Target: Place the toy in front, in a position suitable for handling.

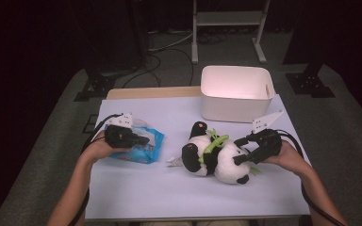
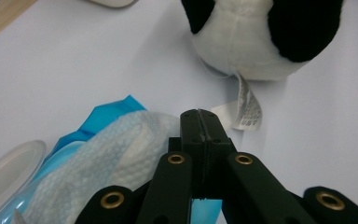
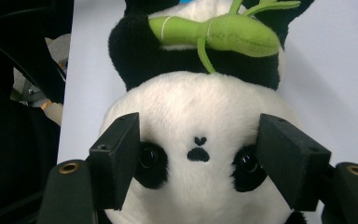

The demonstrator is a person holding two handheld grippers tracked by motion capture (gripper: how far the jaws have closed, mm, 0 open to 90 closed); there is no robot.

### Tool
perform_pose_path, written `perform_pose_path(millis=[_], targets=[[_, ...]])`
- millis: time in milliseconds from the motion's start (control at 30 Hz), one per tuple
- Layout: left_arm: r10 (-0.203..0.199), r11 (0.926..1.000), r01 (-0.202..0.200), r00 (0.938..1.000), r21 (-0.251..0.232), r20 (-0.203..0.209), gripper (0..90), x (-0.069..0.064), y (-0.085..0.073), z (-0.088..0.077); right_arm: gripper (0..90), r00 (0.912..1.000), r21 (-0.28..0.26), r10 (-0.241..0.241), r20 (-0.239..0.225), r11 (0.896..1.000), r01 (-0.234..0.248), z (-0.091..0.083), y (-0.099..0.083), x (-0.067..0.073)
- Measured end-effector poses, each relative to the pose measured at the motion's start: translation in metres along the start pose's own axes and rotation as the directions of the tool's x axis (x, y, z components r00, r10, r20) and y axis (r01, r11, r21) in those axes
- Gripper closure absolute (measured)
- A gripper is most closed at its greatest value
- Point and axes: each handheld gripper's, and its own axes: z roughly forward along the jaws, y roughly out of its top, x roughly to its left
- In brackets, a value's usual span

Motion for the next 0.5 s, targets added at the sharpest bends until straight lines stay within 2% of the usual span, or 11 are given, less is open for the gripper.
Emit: perform_pose_path(millis=[167,200,233,267,333,433,500], targets=[[0.013,0.9999,-0.013,0.9997,-0.008,0.022,90.0,-0.004,0.004,-0.003,30.0,1.0,-0.002,0.0,-0.002,1.0,0.0,0.0,0.0,0.0],[0.018,0.9987,-0.014,0.9969,-0.049,0.077,90.0,-0.005,0.005,-0.004,30.0,1.0,-0.003,0.0,-0.002,1.0,0.0,0.0,0.0,0.0],[0.031,0.9971,-0.024,0.9942,-0.072,0.103,90.0,-0.008,0.008,-0.003,30.0,1.0,-0.002,0.0,-0.002,1.0,0.0,0.0,0.0,0.0],[0.044,0.997,-0.038,0.9948,-0.068,0.092,90.0,-0.01,0.012,-0.002,30.0,1.0,-0.002,0.0,-0.002,1.0,0.0,0.0,0.0,0.0],[0.059,0.9981,-0.057,0.9939,-0.023,0.094,90.0,-0.012,0.018,0.002,30.0,1.0,-0.002,-0.001,-0.002,1.0,0.001,0.0,0.0,-0.001],[0.079,0.996,-0.081,0.9942,0.037,0.073,90.0,-0.012,0.022,0.005,29.9,1.0,0.004,-0.002,0.0,1.0,0.002,0.0,0.001,0.0],[0.073,0.9951,-0.076,0.996,0.062,0.051,82.8,-0.009,0.021,0.004,29.9,1.0,0.0,-0.006,-0.002,1.0,0.006,0.0,0.0,0.0]])
